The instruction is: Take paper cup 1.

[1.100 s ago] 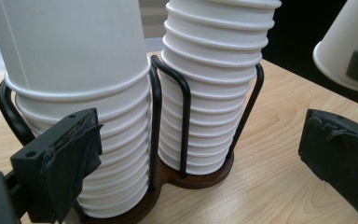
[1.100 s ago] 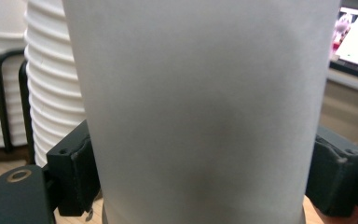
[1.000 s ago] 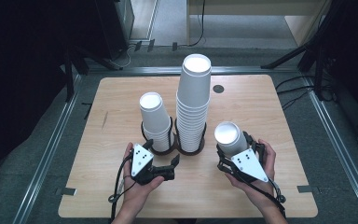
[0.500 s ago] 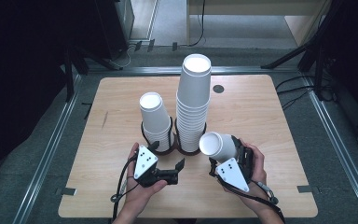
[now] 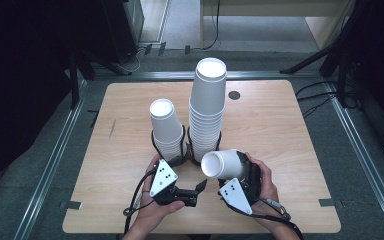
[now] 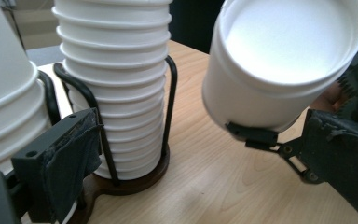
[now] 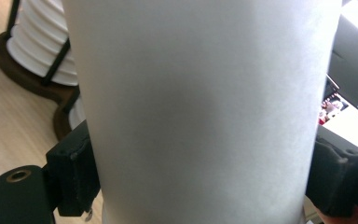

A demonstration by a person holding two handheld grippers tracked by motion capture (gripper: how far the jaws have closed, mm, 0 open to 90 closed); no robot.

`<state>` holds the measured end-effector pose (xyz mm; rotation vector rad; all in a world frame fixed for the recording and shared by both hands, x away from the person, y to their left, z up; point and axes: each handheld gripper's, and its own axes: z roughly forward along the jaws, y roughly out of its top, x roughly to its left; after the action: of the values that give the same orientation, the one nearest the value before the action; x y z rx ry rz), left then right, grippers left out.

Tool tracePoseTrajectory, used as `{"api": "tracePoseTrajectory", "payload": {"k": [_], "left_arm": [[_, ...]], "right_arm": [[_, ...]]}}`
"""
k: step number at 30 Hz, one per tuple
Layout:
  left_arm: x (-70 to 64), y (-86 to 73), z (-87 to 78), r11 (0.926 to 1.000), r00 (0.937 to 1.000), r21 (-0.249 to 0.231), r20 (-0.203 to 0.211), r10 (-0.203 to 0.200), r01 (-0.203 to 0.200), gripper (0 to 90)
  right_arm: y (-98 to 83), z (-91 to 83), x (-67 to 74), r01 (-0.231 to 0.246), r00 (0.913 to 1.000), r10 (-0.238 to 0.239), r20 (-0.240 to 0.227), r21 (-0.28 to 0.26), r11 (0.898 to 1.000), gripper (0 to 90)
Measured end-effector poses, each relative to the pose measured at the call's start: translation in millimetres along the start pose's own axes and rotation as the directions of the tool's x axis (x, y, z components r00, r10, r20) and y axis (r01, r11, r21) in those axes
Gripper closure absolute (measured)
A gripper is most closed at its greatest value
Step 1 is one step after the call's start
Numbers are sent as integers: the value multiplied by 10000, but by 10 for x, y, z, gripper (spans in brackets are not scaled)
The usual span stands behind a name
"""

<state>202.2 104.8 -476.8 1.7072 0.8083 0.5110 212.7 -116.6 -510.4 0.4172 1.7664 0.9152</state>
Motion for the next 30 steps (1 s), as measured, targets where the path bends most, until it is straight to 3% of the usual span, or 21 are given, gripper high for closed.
{"api": "tracePoseTrajectory", "payload": {"k": [14, 21, 30], "left_arm": [[-65, -24, 54, 9986, 9977, 456, 633, 238, -267, 0], [-89, -41, 75, 9973, 9953, 609, 902, 348, -404, 41], [-91, -38, 67, 9975, 9918, 571, 1236, 333, -406, 58]], "right_arm": [[11, 2, 146, 520, 9971, -525, -551, -102, 9986, 133], [17, -11, 193, 694, 9941, -713, -814, -266, 9972, 133], [26, -27, 221, 940, 9898, -991, -1020, -536, 9941, 133]]}}
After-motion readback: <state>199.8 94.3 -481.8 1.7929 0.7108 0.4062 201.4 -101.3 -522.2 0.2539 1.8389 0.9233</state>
